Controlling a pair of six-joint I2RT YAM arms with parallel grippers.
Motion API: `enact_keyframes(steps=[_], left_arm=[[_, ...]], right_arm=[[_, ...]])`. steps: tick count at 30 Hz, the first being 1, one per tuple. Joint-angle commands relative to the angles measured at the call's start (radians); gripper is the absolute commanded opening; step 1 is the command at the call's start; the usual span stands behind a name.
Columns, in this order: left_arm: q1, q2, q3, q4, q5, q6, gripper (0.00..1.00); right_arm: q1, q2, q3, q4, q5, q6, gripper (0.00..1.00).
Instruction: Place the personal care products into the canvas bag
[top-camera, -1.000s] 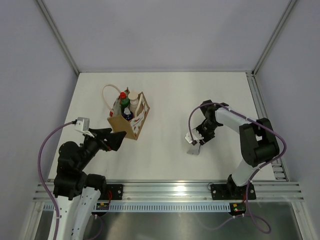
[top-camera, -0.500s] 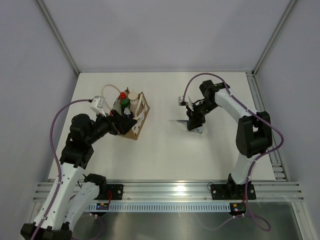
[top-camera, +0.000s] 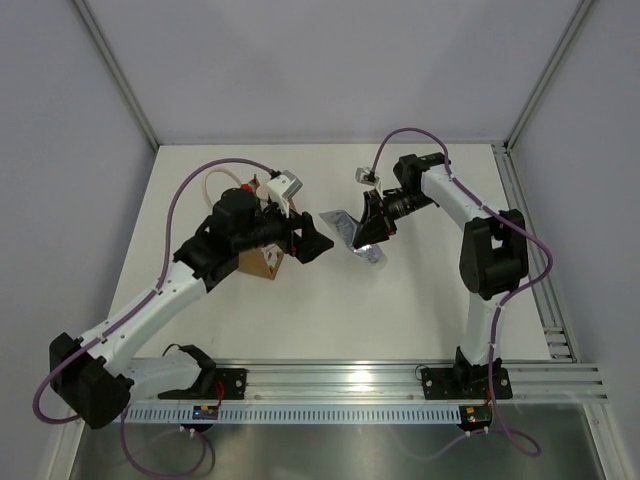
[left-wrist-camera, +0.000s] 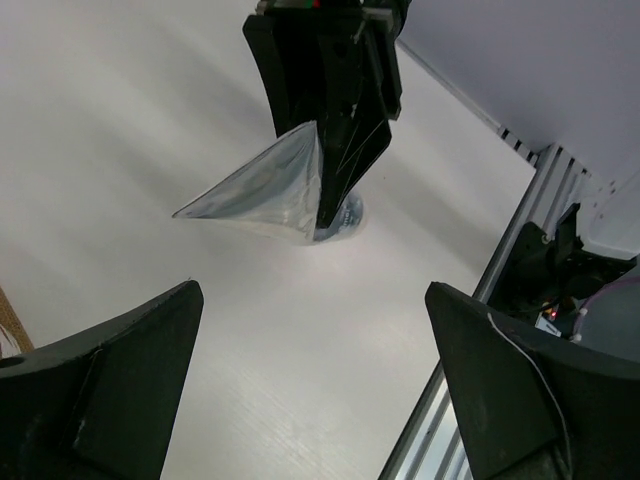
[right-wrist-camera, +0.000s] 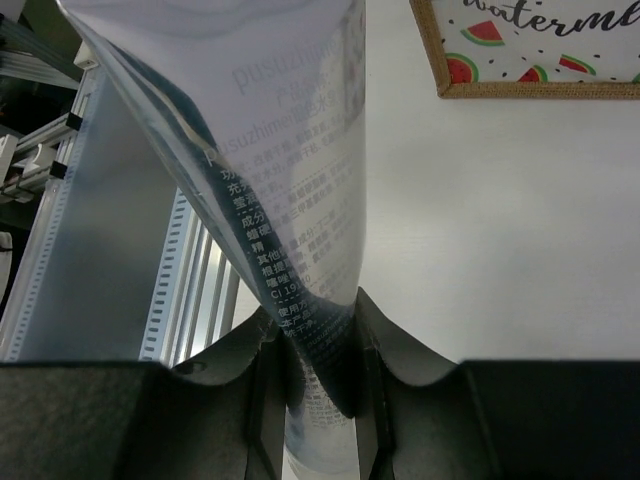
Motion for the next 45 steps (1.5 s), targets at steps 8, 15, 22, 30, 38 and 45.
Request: enact_keyframes(steps=[8, 15, 22, 30, 38, 45], left_arm=[[-0.013, 0.121, 0.129, 0.066, -0.008, 0.251, 0.99], [-0.013, 0.174, 0.149, 0.114, 0.118, 0.313, 0.99], [-0.013, 0.249, 0.198, 0.148, 0.337, 0.213, 0.35], [-0.013, 0.231, 0.186, 0.066, 0.360, 0.236, 0.00], [0.002, 0.138, 0.154, 0.069, 0.346, 0.225, 0.00], [0.052, 0.052, 0.200, -0.041, 0.276, 0.225, 0.00]], right_arm=[[0.012, -0.138, -0.007, -0.321, -0.102, -0.068, 0.15], [0.054, -0.180, -0.030, -0.319, -0.088, -0.096, 0.15], [0.068, -0.166, -0.010, -0.318, -0.110, -0.083, 0.15], [0.066, -0.158, 0.010, -0.319, -0.108, -0.077, 0.20], [0.068, -0.187, 0.010, -0.318, -0.116, -0.103, 0.99], [0.066, -0.201, 0.076, -0.303, -0.065, -0.077, 1.00]])
